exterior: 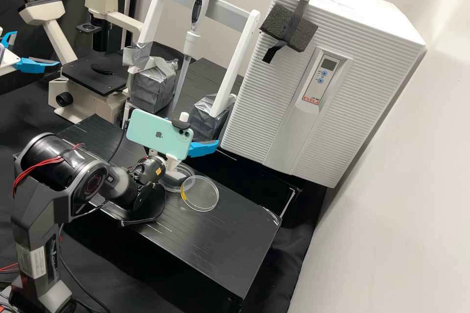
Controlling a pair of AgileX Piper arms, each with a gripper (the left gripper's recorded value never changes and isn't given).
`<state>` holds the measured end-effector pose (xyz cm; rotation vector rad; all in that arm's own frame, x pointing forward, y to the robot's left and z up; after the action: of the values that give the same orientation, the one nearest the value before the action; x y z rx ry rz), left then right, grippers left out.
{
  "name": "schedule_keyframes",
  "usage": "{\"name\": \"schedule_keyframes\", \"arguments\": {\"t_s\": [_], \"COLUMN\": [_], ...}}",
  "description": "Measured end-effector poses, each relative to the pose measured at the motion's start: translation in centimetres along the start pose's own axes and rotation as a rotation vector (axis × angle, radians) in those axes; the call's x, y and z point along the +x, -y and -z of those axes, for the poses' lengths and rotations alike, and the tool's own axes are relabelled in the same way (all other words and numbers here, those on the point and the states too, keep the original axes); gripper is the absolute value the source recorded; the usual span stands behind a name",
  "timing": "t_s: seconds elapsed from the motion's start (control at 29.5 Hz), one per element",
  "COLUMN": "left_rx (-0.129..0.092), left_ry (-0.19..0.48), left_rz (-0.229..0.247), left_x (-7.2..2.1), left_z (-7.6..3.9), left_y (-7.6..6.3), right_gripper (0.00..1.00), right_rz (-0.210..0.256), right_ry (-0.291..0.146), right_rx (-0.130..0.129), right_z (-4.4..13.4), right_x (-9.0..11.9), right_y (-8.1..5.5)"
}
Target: Open the bottle
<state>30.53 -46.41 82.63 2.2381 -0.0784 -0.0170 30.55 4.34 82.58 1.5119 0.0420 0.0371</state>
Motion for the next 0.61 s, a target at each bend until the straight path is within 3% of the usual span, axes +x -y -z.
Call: {"name": "schedule_keyframes", "arguments": {"t_s": [0.37, 0.44, 0.51, 0.61], "left_rx": [0.002, -0.028, -0.076, -0.107], "left_ry": [0.007, 0.037, 0.093, 0.156], "left_rz": [-0.002, -0.018, -0.037, -0.026], "left_x": [-0.08, -0.64, -1.7, -2.95], "left_z": [-0.1, -0.3, -0.7, -1.2], "left_y": [0.0, 0.3, 0.9, 1.6], "right_gripper": [1.0, 1.0, 1.0, 1.0], "right_rz": [0.0, 0.0, 0.0, 0.0], "right_ry": [0.0, 0.0, 0.0, 0.0], "right_rx": [0.0, 0.0, 0.0, 0.0], "right_z": [0.0, 0.0, 0.0, 0.0], "right_x": [0.0, 0.0, 0.0, 0.0], "right_y": [0.0, 0.0, 0.0, 0.0]}}
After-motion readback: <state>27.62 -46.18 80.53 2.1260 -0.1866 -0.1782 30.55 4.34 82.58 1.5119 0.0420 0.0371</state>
